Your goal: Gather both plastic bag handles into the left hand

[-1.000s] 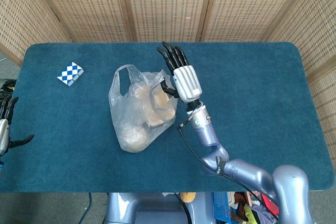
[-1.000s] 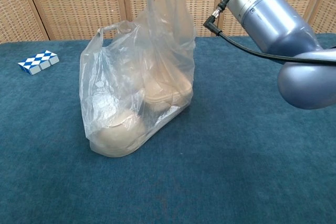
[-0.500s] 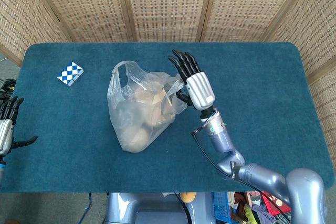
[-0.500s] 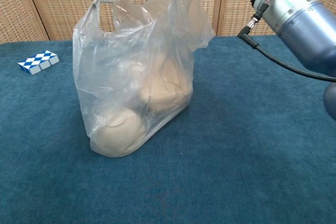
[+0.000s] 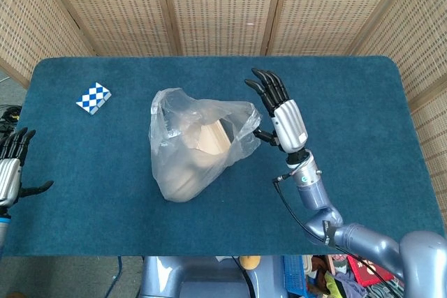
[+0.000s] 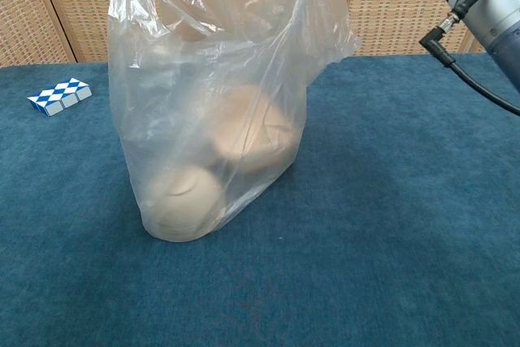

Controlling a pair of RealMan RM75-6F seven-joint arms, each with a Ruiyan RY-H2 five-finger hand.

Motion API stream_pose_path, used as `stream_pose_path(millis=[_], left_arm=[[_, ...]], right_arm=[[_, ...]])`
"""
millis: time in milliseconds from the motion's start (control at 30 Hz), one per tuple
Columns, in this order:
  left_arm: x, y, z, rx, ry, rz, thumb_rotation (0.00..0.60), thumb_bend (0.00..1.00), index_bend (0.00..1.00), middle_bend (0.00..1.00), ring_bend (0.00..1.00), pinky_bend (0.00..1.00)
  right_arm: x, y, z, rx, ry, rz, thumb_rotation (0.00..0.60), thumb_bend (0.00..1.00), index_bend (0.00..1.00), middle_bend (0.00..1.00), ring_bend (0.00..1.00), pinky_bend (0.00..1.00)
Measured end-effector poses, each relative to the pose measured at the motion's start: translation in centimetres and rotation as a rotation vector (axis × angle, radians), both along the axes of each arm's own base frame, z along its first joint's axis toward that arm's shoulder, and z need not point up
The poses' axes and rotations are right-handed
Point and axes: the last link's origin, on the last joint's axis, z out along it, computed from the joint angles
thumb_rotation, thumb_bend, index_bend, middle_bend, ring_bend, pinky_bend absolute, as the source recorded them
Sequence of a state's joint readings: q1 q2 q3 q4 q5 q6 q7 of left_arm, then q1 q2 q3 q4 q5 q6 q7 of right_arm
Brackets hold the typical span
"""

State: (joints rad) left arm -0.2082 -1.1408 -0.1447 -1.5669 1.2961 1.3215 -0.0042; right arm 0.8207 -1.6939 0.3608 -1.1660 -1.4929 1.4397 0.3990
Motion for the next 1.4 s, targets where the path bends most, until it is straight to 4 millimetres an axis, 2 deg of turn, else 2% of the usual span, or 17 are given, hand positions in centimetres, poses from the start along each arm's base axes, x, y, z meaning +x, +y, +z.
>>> stream_pose_path(millis=[100,200,400,567,667,833,967,1200,1400], left_arm=[[0.1,0.0,0.1,0.002,-0.002,-0.002,0.6,0.08,0.0,0.0,0.0,0.0],[0.0,0.1,0.1,0.003,-0.004,0.001,0.6,0.08,0.0,0.0,0.0,0.0],[-0.3,0.2,0.2,0.003,-0.005,0.009,0.6,0.08,0.0,0.0,0.0,0.0],[-0.5,0.4,0.3,0.004,-0.009,0.016,0.6,0.08,0.0,0.0,0.0,0.0],[-0.6,0.5,0.4,0.003,-0.011,0.019,0.6,0.08,0.0,0.0,0.0,0.0],[-0.7,0.6,0.2,-0.011,-0.022,0.022,0.6,0.08,0.0,0.0,0.0,0.0],[-0.6,0.7,-0.2,-0.038,-0.047,0.015,0.6,0.08,0.0,0.0,0.0,0.0],[0.3,1.5,-0.7,-0.081,-0.103,-0.024,0.6,0.08,0.0,0.0,0.0,0.0],[2.2,3.0,-1.3,-0.172,-0.287,-0.089,0.6,0.08,0.0,0.0,0.0,0.0]], right_arm=[[1.0,-0.6,-0.5,0.009,0.007,-0.02,0.6,0.06,0.0,0.05,0.0,0.04],[2.4,-0.8,-1.6,0.023,0.021,-0.019,0.6,0.0,0.0,0.04,0.0,0.04],[5.5,-1.1,-3.1,0.037,-0.003,-0.012,0.6,0.0,0.0,0.04,0.0,0.04],[8.0,-1.6,-2.6,0.028,-0.093,-0.03,0.6,0.0,0.0,0.04,0.0,0.04],[8.7,-1.7,-2.0,0.034,-0.149,-0.051,0.6,0.0,0.0,0.03,0.0,0.04],[8.3,-1.8,-1.2,0.044,-0.221,-0.077,0.6,0.0,0.0,0.04,0.0,0.04],[7.0,-1.9,-0.1,0.064,-0.27,-0.104,0.6,0.02,0.0,0.04,0.0,0.04],[5.9,-1.6,1.0,0.054,-0.246,-0.093,0.6,0.05,0.02,0.04,0.0,0.04],[5.6,-1.2,1.3,0.032,-0.174,-0.068,0.6,0.08,0.02,0.05,0.0,0.04]])
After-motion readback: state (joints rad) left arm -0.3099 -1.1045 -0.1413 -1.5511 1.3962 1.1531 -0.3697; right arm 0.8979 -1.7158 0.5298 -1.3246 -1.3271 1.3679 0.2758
